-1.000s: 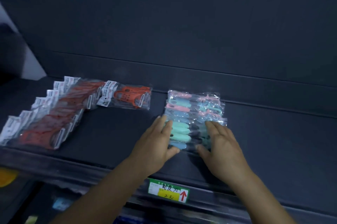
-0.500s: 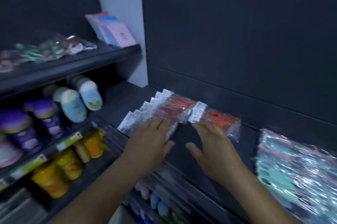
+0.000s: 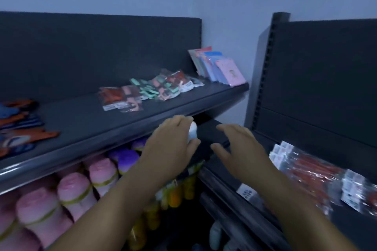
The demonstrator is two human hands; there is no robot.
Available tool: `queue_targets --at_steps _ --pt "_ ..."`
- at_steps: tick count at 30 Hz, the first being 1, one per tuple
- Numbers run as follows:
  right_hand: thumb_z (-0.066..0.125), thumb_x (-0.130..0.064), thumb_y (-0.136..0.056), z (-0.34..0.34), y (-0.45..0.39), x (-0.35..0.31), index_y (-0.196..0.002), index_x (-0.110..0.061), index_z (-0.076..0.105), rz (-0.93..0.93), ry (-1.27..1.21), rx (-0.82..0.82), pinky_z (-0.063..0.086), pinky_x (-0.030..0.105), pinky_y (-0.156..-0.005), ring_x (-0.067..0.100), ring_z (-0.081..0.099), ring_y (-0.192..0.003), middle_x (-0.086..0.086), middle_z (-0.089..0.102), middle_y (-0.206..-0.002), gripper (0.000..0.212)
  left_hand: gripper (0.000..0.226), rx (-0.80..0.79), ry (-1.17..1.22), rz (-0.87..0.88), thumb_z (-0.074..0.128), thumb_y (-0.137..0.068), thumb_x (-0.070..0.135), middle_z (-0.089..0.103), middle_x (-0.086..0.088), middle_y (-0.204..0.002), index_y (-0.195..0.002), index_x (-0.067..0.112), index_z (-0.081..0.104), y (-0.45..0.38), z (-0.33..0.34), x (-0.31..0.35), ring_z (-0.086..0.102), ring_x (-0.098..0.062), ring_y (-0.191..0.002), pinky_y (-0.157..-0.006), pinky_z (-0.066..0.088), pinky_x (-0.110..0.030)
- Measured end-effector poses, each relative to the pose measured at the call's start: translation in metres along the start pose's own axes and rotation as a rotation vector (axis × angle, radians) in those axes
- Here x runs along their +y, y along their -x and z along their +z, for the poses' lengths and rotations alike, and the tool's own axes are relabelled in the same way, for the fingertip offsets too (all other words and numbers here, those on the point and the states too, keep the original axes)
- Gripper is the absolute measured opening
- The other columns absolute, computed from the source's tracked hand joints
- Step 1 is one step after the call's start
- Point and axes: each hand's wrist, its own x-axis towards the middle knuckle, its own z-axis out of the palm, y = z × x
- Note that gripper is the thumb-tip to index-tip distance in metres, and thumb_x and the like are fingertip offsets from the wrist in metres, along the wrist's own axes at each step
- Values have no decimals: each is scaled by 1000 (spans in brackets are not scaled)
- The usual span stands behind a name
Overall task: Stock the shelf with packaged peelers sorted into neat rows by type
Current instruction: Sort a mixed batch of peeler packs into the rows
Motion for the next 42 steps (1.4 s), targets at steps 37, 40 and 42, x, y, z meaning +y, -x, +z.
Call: queue_targets --at_steps 37,40,42 --pt "55 -22 -88 119 -311 -112 -125 -5 45 -264 231 -351 40 31 -95 30 53 -117 14 56 -126 42 103 -45 81 -972 68 -79 40 37 -19 -140 -150 4 3 -145 -5 -220 41 -34 -126 -101 39 -37" --pt "52 -13 -89 118 -307 -119 -116 -7 54 -267 251 -333 43 29 -90 29 56 -114 13 60 -122 28 90 4 138 -1038 69 -77 39 49 -15 -132 -143 1 21 -143 -6 -222 47 -33 -121 -96 43 -37" --pt "51 -11 -88 118 -304 -123 -112 -8 56 -261 239 -330 44 29 -87 29 57 -112 13 61 -119 25 74 24 149 -1064 68 -78 38 52 -13 -128 -133 1 34 -141 -8 -221 51 -31 -117 -93 46 -36"
